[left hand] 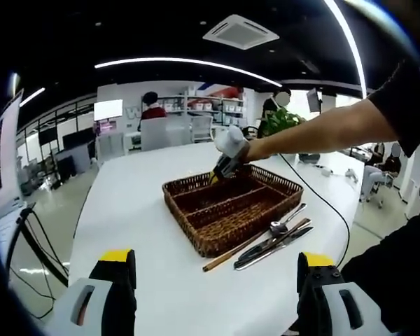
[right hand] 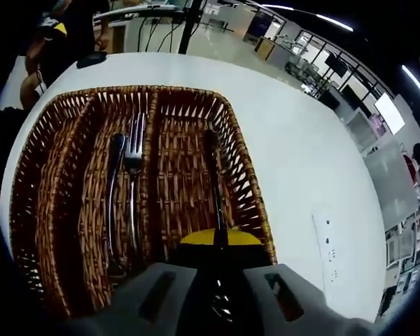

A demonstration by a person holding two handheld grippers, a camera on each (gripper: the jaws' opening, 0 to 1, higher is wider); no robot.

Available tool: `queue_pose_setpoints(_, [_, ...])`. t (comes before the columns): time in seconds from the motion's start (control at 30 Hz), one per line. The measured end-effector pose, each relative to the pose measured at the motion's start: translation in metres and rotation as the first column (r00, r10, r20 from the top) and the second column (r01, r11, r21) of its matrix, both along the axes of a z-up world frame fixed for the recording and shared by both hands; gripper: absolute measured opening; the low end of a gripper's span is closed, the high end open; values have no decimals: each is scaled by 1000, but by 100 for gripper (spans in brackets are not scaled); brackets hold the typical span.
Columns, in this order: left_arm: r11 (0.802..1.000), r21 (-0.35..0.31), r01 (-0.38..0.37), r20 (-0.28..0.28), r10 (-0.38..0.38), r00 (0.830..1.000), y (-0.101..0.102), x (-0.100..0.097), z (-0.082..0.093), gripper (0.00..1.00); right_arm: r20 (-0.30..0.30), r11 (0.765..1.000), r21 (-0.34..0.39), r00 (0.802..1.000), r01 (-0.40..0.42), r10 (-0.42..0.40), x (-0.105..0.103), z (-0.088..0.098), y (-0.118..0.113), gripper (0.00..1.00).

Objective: Arrange the knives, forks, and spoons in their matching storage slots by inserting each utensil handle-first until every utensil is classified and aligned in the correct compartment

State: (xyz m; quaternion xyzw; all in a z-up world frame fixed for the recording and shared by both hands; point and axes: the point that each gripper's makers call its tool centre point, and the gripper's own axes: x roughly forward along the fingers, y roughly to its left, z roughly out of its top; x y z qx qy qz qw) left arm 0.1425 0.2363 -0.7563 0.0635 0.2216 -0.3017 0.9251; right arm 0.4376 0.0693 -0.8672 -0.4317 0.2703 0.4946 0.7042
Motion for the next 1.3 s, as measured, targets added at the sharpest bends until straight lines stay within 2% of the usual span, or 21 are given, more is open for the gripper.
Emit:
queue_pose_setpoints(0.17, [1000, 0, 1, -1, -1, 1000, -3, 0, -1, 100, 25, 999, -8, 999, -36, 36, 0, 1, 1, 0])
queue_pose_setpoints(0.3, [1000, 7, 6, -3, -6, 1000, -4, 0, -1, 100, 82, 995, -28, 992, -98, 100, 1, 2, 0, 2])
queue_pose_setpoints(0.37, [1000, 4, 6, 0, -6, 1000, -5, 0, 1, 100, 113, 996, -15, 990, -83, 84, 3, 9, -2, 7])
queue_pose_setpoints(0.43, [1000, 3, 1, 1, -1, 1000, -5, 0, 2, 100, 102, 996, 70, 994, -56, 49, 3, 24, 2, 11])
queue_pose_setpoints(0.5, [1000, 1, 2, 2, -2, 1000, -6, -1, 4, 100, 117, 995, 86, 992, -54, 44, 3, 41, 0, 10])
queue_pose_setpoints(0.53, [1000, 2, 1, 7, -1, 1000, -6, -1, 7, 100, 115, 995, 87, 992, -57, 47, 2, 47, -1, 13])
queue_pose_setpoints(0.57, [1000, 1, 0, 11, 0, 1000, -7, 0, 9, 100, 123, 990, 130, 992, -49, 33, 1, 59, 2, 17])
queue_pose_setpoints(0.63, [1000, -11, -1, 18, 2, 1000, -9, 0, 14, 100, 164, 984, 175, 987, -33, 4, 2, 78, 3, 28])
queue_pose_setpoints(0.67, [1000, -21, -5, 21, 5, 1000, -10, 1, 16, 100, 184, 978, 210, 983, -12, -27, 2, 90, 1, 33])
queue_pose_setpoints(0.7, [1000, -26, -5, 21, 5, 1000, -11, 1, 18, 100, 179, 971, 239, 983, 2, -46, 0, 97, 1, 39])
queue_pose_setpoints(0.73, [1000, -27, 0, 20, 1, 1000, -13, 1, 19, 100, 170, 961, 274, 982, 29, -78, -4, 104, -1, 49])
queue_pose_setpoints(0.77, [1000, -23, 3, 24, -3, 1000, -14, 1, 21, 100, 168, 960, 278, 982, 34, -83, -6, 106, -3, 58])
queue_pose_setpoints(0.83, [1000, -17, 10, 36, -10, 999, -17, 1, 25, 100, 165, 942, 326, 977, 76, -136, -11, 116, -11, 75])
queue_pose_setpoints(0.87, [1000, -19, 10, 37, -10, 999, -19, 2, 27, 100, 166, 925, 368, 972, 93, -164, -15, 124, -16, 80])
queue_pose_setpoints(0.97, [999, -37, 16, 53, -14, 998, -25, 2, 34, 100, 160, 904, 408, 964, 131, -212, -20, 131, -30, 100])
queue_pose_setpoints(1.0, [999, -39, 17, 53, -15, 998, -25, 3, 34, 100, 121, 877, 437, 954, 199, -276, -32, 134, -47, 100])
queue_pose_setpoints(1.07, [999, -40, 19, 55, -17, 998, -26, 3, 35, 100, 85, 846, 478, 946, 237, -313, -39, 138, -58, 100])
queue_pose_setpoints(1.1, [998, -51, 28, 55, -25, 998, -29, 2, 36, 100, 59, 814, 505, 930, 286, -363, -45, 141, -69, 100])
queue_pose_setpoints(1.13, [998, -58, 31, 54, -28, 998, -30, 1, 37, 100, 57, 809, 500, 921, 308, -385, -52, 141, -81, 100])
queue_pose_setpoints(1.2, [997, -69, 35, 60, -30, 998, -33, 1, 40, 100, 72, 808, 501, 915, 310, -396, -64, 142, -92, 100])
queue_pose_setpoints(1.3, [997, -69, 44, 66, -39, 997, -38, -1, 40, 100, 48, 768, 535, 895, 351, -443, -88, 147, -110, 100])
